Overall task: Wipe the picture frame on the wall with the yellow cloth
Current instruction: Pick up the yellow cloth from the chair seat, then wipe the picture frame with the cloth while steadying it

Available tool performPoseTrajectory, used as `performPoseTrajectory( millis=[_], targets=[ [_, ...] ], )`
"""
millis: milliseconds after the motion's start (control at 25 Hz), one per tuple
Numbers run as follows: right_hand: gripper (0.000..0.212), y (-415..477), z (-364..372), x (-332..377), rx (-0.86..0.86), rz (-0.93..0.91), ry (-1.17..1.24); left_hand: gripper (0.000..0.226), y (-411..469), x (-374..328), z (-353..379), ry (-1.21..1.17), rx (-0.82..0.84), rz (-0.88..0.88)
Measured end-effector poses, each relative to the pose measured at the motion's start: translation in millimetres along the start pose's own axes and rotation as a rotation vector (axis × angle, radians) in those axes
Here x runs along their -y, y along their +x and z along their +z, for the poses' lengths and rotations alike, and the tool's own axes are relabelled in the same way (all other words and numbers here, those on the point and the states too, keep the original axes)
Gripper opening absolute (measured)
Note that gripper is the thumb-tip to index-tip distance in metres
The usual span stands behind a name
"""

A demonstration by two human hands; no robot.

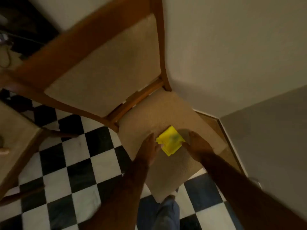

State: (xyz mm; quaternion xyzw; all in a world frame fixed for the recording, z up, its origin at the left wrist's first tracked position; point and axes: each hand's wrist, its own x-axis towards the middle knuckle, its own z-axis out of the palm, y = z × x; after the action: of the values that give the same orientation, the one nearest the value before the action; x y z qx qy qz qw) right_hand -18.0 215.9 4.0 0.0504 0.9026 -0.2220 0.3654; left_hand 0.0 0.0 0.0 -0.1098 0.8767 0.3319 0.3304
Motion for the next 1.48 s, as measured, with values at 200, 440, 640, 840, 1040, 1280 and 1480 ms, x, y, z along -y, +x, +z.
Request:
performPoseTrajectory(
  millis=[200, 440, 640, 840, 1040, 1280, 1480],
  targets=[
    [0.052, 39.8, 39.3, -9.4, -0.089, 0.020, 0.134, 0.063, 43.9, 11.3, 30.8, 0.031, -0.105, -0.013],
    [0.039, 57.2, 46.9, -10.9, -0.067, 0.218, 0.481, 0.033, 57.3, 0.6, 48.6, -0.012, -0.250, -0.046],
    [0.032, 20.7, 0.1, -16.7, -0.122, 0.190, 0.557, 0.036, 29.1, -31.0, 27.6, -0.489, -0.107, -0.138],
    [0.021, -42.7, -88.5, -17.7, -0.258, 0.150, 0.830, 0.022, -4.3, -109.7, -15.4, -0.538, 0.019, 0.149],
    [0.023, -128.5, -199.8, -17.9, -0.470, 0.069, 0.852, 0.013, -51.6, -222.4, -59.7, -0.515, -0.032, 0.365],
    [0.035, -239.5, -303.3, -41.0, -0.642, -0.007, 0.932, 0.013, -119.4, -340.3, -81.0, -0.625, 0.017, 0.537],
    [0.036, -334.2, -368.5, -64.8, -0.632, -0.089, 0.904, 0.020, -187.7, -427.9, -86.4, -0.627, 0.049, 0.696]
  ],
)
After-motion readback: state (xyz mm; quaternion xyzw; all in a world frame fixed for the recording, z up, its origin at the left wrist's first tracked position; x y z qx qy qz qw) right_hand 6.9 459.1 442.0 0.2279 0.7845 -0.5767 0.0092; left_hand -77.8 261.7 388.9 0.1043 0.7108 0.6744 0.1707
